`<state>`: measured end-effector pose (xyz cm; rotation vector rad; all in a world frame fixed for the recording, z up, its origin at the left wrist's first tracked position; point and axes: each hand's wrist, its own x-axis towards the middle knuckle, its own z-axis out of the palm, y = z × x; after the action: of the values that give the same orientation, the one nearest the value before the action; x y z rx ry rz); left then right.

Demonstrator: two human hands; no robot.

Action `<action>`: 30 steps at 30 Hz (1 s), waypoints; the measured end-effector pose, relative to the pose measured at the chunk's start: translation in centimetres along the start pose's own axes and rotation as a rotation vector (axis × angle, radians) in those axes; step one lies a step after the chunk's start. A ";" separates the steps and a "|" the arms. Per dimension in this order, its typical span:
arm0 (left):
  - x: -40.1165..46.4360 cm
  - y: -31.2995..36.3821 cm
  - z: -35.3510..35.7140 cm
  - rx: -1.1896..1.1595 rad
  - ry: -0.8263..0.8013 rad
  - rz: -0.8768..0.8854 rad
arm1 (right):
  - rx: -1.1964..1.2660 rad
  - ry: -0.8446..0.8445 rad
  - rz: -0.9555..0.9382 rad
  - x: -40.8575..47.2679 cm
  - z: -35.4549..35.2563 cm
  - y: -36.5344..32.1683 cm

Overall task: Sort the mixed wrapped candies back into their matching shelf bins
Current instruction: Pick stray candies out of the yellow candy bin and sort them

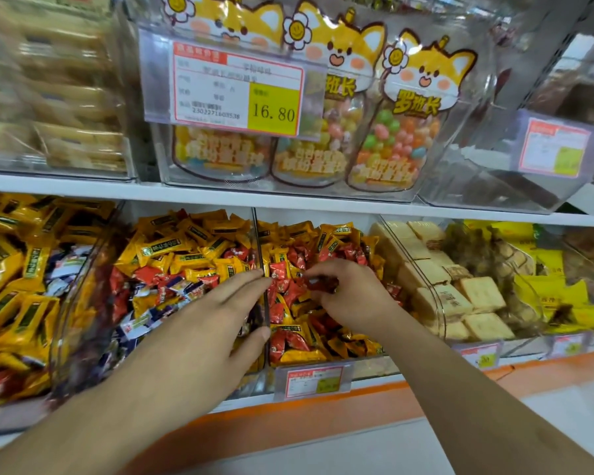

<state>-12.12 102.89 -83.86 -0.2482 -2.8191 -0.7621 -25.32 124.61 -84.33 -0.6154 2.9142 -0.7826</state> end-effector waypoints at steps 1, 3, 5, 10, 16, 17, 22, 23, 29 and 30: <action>-0.1 -0.2 0.0 -0.020 -0.002 0.003 | 0.010 -0.020 -0.008 -0.1 -0.2 -0.1; -0.2 -0.1 0.2 -0.039 0.034 0.017 | 0.045 -0.048 -0.007 -0.4 -0.7 -0.1; -0.3 0.3 0.1 -0.019 0.009 0.017 | 0.075 -0.077 0.003 -0.8 -1.2 0.2; -0.3 0.7 -0.4 0.003 0.004 0.024 | 0.046 0.015 0.001 -1.0 -1.2 0.9; -0.8 0.7 -0.7 0.007 -0.056 0.003 | -0.024 0.122 0.021 0.0 0.2 0.6; -0.8 0.7 -0.8 0.009 -0.066 -0.007 | -0.041 0.129 0.026 0.2 0.5 0.5; -0.8 0.8 -1.0 0.001 -0.087 -0.029 | -0.048 0.121 0.106 0.9 1.2 0.1; -0.8 0.9 -1.0 0.002 -0.092 -0.033 | -0.061 0.119 0.117 0.9 1.4 0.1; -1.0 1.0 -1.2 -0.034 -0.151 -0.065 | -0.092 0.197 0.157 0.6 1.9 -0.3; -1.0 1.1 -1.3 -0.044 -0.162 -0.071 | -0.066 0.222 0.161 0.5 1.7 -0.3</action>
<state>-10.75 103.04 -82.43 -0.2275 -2.9795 -0.8564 -25.44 123.38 -85.60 -0.3106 3.1510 -0.7836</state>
